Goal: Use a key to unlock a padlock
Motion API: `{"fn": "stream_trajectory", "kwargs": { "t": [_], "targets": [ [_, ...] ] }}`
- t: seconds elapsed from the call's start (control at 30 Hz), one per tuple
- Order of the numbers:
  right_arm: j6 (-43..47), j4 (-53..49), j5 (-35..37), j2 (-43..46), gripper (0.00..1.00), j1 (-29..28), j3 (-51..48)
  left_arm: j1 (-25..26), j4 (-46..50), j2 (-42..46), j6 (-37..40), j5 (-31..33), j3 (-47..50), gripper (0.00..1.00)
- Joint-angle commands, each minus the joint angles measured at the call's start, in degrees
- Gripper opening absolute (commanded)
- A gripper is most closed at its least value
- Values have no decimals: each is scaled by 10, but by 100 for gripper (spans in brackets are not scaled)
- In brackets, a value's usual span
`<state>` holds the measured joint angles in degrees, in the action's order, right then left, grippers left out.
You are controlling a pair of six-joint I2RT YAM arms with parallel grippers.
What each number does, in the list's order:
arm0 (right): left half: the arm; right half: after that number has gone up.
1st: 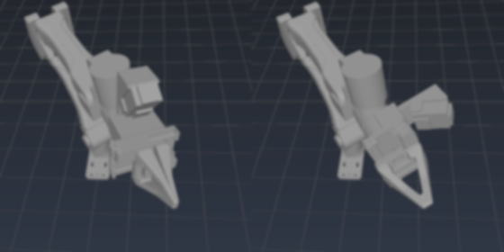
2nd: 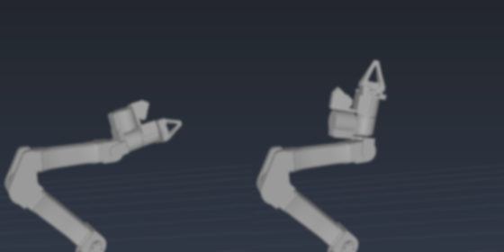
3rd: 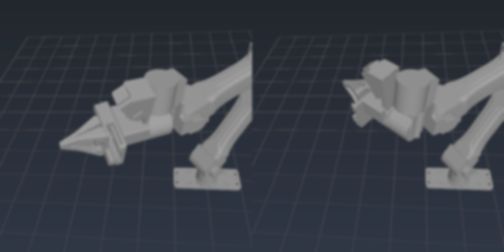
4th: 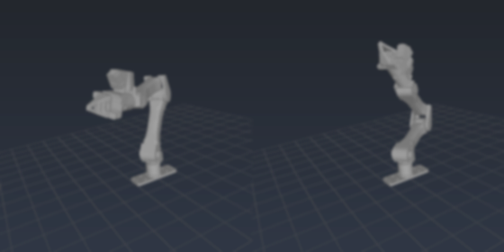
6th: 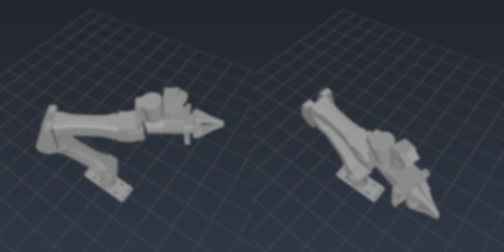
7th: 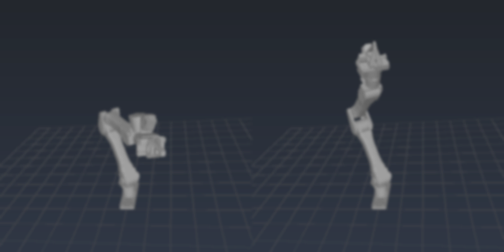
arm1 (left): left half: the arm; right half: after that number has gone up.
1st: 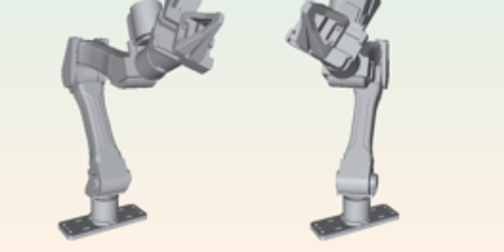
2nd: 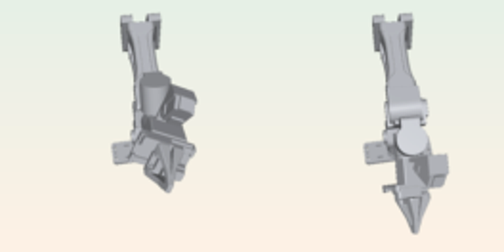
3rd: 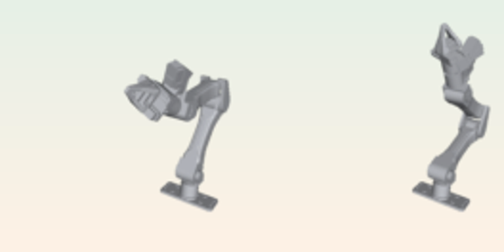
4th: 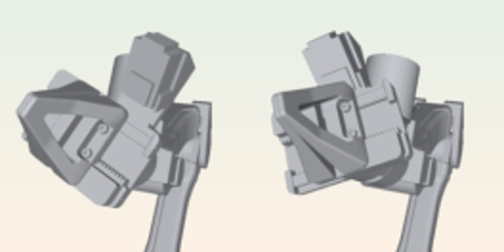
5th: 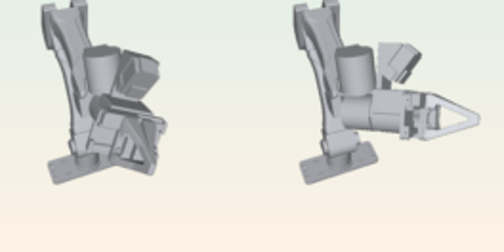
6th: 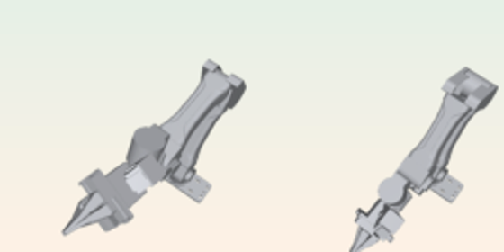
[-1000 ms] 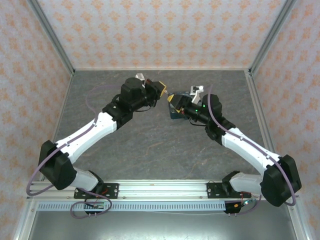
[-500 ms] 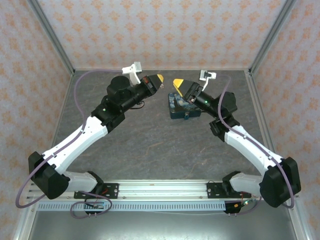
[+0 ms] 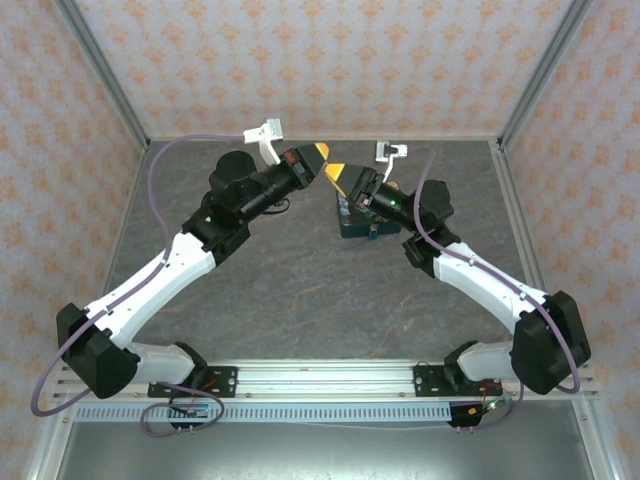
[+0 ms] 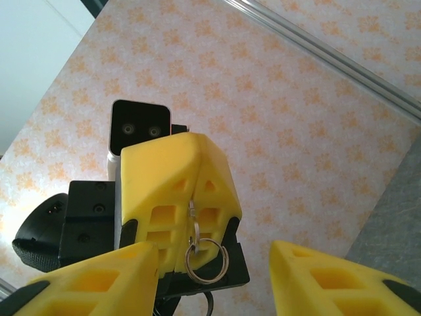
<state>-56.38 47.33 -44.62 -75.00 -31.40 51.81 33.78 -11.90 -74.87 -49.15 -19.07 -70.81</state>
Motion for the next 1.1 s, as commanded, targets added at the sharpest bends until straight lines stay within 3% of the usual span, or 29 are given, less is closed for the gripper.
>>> {"fn": "stream_trajectory", "kwargs": {
  "t": [0.0, 0.47, 1.07],
  "targets": [
    [3, 37, -6, 1, 44, -4, 21, 3, -26, 4, 3, -2, -15, 0],
    [0, 24, 2, -8, 21, -6, 33, 3, -17, -1, 2, -3, -12, 0],
    [-21, 23, 16, -23, 13, -5, 39, 3, -28, -2, 3, -16, -4, 0]
  ]
}}
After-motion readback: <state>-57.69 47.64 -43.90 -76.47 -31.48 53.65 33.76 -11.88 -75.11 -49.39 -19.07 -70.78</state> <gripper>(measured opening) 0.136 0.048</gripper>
